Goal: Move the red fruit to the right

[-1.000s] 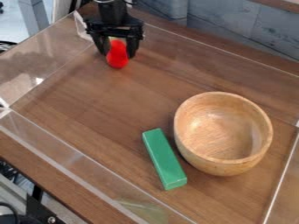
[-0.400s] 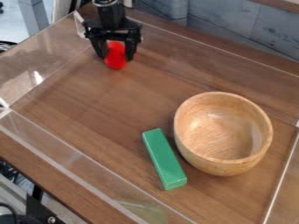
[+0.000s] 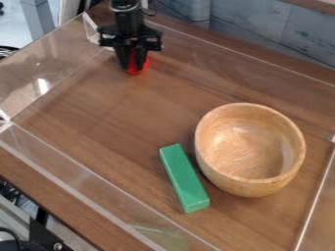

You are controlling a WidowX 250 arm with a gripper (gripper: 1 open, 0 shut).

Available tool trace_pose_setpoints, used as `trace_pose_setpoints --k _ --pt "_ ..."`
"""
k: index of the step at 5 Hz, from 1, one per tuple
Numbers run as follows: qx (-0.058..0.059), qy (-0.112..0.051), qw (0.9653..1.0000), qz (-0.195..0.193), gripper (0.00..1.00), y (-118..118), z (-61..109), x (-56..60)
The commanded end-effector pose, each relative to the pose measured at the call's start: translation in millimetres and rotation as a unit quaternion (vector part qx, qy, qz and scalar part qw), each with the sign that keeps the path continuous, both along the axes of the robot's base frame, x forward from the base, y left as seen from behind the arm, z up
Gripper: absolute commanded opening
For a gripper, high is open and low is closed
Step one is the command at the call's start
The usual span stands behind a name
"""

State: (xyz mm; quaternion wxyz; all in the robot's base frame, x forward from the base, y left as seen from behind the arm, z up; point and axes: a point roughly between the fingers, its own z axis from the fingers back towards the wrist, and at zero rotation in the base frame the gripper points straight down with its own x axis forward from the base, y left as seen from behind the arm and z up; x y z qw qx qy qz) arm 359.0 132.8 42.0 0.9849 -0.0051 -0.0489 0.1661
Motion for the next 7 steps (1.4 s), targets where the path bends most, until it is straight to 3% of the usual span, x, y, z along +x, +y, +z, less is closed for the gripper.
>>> trace_pose_setpoints --k 1,2,3,4,6,7 --pt "0.020 -0.053 0.9982 -0.021 0.00 -13 46.4 18.3" --pt "0.019 -0.071 0.9964 -0.042 0.00 -33 68.0 18.4" --pt "0.013 -0.079 0.9939 -0.075 0.00 -67 77.0 14.0" --pt "0.013 -0.075 0.9907 -0.112 0.00 -102 73.2 11.1" --pt "0.017 -0.058 0.9813 -0.183 0.00 -171 49.6 13.3" --pt "0.021 -0.049 0.9785 -0.199 0.00 -188 38.7 13.6"
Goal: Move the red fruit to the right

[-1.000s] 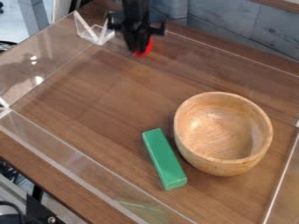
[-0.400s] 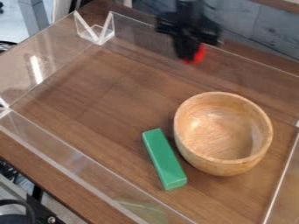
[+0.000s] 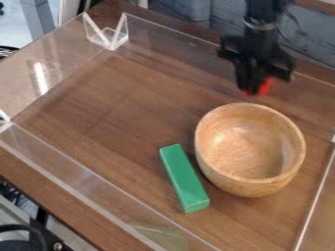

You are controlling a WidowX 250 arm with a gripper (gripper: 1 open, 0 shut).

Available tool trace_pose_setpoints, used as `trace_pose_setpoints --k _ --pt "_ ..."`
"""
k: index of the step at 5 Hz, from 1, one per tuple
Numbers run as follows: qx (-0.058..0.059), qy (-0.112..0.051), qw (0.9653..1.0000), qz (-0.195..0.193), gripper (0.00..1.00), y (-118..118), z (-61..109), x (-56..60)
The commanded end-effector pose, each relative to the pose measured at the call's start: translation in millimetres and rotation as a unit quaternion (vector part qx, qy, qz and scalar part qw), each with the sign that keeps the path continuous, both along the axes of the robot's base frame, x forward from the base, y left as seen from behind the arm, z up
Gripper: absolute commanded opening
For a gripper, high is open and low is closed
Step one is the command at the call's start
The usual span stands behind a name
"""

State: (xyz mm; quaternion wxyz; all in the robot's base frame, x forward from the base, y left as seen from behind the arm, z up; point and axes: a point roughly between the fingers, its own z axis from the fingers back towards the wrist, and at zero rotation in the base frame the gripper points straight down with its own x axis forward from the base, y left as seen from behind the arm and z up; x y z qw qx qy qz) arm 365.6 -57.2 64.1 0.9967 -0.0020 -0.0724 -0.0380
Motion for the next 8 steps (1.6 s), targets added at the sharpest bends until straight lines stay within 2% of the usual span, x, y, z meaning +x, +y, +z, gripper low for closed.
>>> trace_pose_setpoints --k 1,2,3,6,8 --pt "0.005 -0.019 0.9998 -0.001 0.00 0 9.2 8.9" --pt "0.010 -0.016 0.9998 -0.003 1.00 1 7.3 11.2" --pt "0.018 -0.014 0.9997 -0.001 1.00 1 6.6 13.1" --pt "0.024 -0.020 0.9995 0.004 1.00 2 -3.7 7.0" --pt "0.026 -0.025 0.9993 0.004 1.00 2 -6.9 7.3"
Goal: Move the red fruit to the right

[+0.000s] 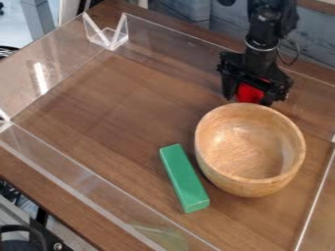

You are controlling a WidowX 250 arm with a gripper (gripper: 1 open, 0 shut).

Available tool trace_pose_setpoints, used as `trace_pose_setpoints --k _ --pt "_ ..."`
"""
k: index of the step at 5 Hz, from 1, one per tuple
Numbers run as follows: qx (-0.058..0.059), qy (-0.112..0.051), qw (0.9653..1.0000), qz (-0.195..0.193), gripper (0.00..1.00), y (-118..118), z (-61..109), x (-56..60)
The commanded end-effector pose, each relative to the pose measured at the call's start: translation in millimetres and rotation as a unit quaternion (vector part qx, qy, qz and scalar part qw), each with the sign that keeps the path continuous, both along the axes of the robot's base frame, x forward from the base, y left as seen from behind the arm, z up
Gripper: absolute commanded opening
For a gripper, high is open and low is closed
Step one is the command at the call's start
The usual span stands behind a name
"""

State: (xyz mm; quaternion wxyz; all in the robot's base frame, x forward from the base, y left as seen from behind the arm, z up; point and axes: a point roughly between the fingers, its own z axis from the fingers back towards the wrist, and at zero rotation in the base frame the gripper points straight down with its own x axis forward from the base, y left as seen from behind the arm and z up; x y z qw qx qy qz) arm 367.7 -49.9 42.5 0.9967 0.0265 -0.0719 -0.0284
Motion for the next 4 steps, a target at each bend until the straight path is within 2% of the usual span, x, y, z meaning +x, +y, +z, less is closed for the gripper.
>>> trace_pose_setpoints --k 1,2,3,4 --pt "-0.001 -0.026 0.9996 -0.008 1.00 -5 13.6 4.7" --pt "0.000 -0.028 0.9996 -0.008 1.00 -5 12.2 5.0" --pt "-0.001 -0.029 0.9996 -0.007 0.00 -4 12.5 4.5" --pt "-0.004 -0.047 0.9989 0.004 0.00 5 36.0 -0.6"
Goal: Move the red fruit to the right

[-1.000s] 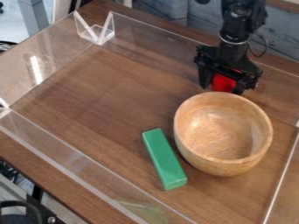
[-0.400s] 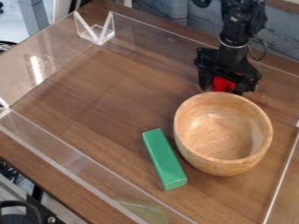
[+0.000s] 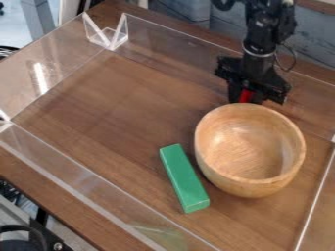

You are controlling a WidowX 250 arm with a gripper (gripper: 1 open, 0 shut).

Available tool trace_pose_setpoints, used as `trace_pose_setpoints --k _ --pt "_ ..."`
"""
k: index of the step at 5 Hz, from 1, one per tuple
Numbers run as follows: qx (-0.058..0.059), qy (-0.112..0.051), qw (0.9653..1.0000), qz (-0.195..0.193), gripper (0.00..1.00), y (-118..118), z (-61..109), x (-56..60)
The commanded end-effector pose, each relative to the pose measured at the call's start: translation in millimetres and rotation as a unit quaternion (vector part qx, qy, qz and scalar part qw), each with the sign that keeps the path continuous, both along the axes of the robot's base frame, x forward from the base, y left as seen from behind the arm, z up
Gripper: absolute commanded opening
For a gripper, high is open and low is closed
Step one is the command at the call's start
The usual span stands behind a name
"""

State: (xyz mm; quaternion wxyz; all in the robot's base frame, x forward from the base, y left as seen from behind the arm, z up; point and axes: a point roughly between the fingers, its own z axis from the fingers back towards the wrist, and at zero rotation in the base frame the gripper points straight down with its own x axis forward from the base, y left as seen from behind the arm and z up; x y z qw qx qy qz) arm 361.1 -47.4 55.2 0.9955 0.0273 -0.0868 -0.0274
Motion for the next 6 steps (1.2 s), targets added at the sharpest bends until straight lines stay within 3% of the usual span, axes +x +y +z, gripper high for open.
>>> trace_pose_setpoints --k 1,2,3,5,6 --pt "-0.014 -0.049 0.9986 0.015 0.00 11 47.6 0.0" --pt "-0.013 -0.061 0.9969 0.047 0.00 39 66.9 -7.5" --pt "-0.005 -0.054 0.9946 0.089 0.00 75 69.7 -14.8" --pt "0.012 -0.037 0.9850 0.168 0.00 155 59.6 -21.6" --pt "0.018 -0.027 0.9817 0.188 0.00 185 46.5 -17.5"
